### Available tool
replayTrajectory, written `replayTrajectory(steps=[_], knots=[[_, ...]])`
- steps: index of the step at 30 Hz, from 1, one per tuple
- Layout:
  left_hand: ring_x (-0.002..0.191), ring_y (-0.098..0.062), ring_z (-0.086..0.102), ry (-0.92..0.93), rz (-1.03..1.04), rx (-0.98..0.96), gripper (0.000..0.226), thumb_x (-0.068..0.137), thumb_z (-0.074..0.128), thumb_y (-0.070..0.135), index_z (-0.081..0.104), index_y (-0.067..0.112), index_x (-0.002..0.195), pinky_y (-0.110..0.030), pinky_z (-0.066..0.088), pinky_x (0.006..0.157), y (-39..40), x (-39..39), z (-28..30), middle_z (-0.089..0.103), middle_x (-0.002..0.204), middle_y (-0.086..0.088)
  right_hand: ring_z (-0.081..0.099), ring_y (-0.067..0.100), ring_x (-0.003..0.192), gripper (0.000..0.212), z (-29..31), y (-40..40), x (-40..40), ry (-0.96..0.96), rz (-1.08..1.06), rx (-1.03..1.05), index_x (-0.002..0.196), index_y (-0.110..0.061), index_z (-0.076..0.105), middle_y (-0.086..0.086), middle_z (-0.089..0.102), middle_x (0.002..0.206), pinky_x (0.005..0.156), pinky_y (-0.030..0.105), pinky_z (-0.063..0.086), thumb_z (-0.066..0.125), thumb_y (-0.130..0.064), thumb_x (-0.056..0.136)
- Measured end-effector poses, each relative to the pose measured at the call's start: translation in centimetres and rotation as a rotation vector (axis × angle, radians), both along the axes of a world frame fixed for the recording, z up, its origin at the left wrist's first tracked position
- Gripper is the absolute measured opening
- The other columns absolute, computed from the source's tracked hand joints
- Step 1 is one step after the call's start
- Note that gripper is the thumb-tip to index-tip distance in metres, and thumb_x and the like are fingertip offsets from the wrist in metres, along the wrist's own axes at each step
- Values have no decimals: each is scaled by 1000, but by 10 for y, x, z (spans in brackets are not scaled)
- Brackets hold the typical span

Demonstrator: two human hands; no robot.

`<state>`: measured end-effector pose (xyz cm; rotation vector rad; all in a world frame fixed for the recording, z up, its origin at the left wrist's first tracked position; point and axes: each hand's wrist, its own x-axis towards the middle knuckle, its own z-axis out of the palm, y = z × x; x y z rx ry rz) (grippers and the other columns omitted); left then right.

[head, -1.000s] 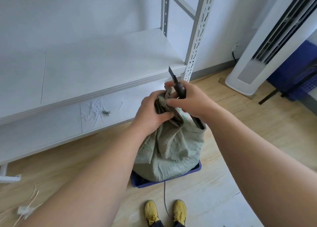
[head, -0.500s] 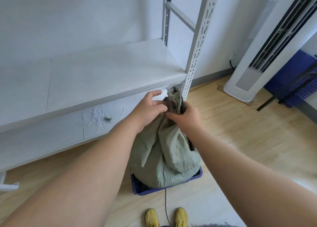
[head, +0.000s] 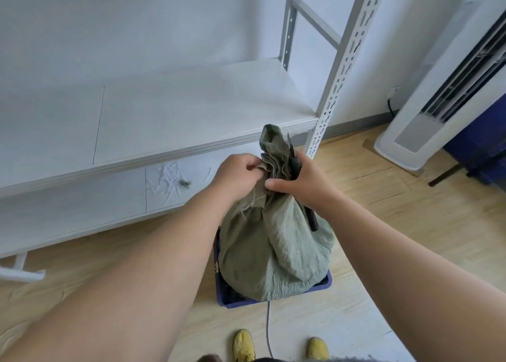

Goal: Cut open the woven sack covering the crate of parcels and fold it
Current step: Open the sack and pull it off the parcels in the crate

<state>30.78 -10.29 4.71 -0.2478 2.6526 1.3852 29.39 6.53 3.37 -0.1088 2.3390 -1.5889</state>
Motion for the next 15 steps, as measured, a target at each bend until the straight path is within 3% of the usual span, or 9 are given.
replayTrajectory(steps=[3, 5, 8, 9, 10, 12, 13, 15], knots=[[99, -10, 66, -109, -126, 252, 20, 90, 64, 23, 70, 24, 109, -24, 49, 88, 7, 6, -3, 72, 102, 7, 67, 10, 88, 49, -7, 0, -7, 48, -74, 110, 101, -29, 59, -11, 69, 92, 78, 32, 57, 86, -35, 60], [109, -7, 62, -137, -102, 427, 45, 85, 71, 26, 57, 27, 128, -25, 47, 96, 5, 15, -21, 67, 117, 11, 69, 13, 82, 36, -9, 13, -16, 39, -136, 143, 95, -24, 63, -8, 70, 87, 74, 33, 59, 82, -31, 66], [118, -10, 49, -191, -61, 97, 96, 70, 83, 32, 27, 30, 148, -33, 43, 99, 14, 29, -55, 46, 134, 13, 68, 16, 83, 31, -9, 29, -20, -5, -64, 162, 94, -20, 65, -3, 71, 87, 73, 33, 58, 81, -26, 68], [116, -12, 50, -225, -85, 35, 95, 70, 82, 33, 27, 31, 148, -33, 43, 96, 22, 32, -63, 46, 134, 12, 68, 16, 83, 30, -7, 29, -19, -12, -12, 166, 94, -19, 64, -3, 71, 87, 74, 33, 58, 81, -25, 69], [112, -14, 54, -225, -86, 18, 80, 74, 77, 32, 36, 31, 143, -32, 45, 91, 31, 33, -69, 52, 130, 10, 68, 15, 82, 29, -4, 27, -17, -1, 35, 163, 93, -20, 64, -4, 71, 86, 74, 32, 58, 80, -24, 70], [102, -17, 62, -98, 26, 8, 34, 82, 61, 28, 58, 34, 115, -32, 47, 81, 44, 27, -71, 65, 110, 7, 67, 17, 79, 24, 6, 23, -18, 90, 66, 140, 86, -22, 63, -3, 70, 81, 70, 31, 58, 79, -26, 68], [95, -17, 65, 0, 130, 29, 21, 81, 55, 26, 62, 34, 99, -32, 48, 77, 47, 24, -68, 68, 99, 9, 68, 18, 78, 23, 13, 21, -20, 144, 48, 106, 83, -23, 63, -2, 70, 78, 69, 32, 59, 78, -27, 66], [89, -13, 64, 130, 251, 66, 15, 81, 52, 24, 63, 31, 88, -31, 49, 72, 48, 18, -61, 69, 91, 12, 69, 18, 79, 23, 25, 22, -24, 201, 6, 25, 82, -23, 63, -2, 71, 78, 70, 35, 59, 77, -30, 65]])
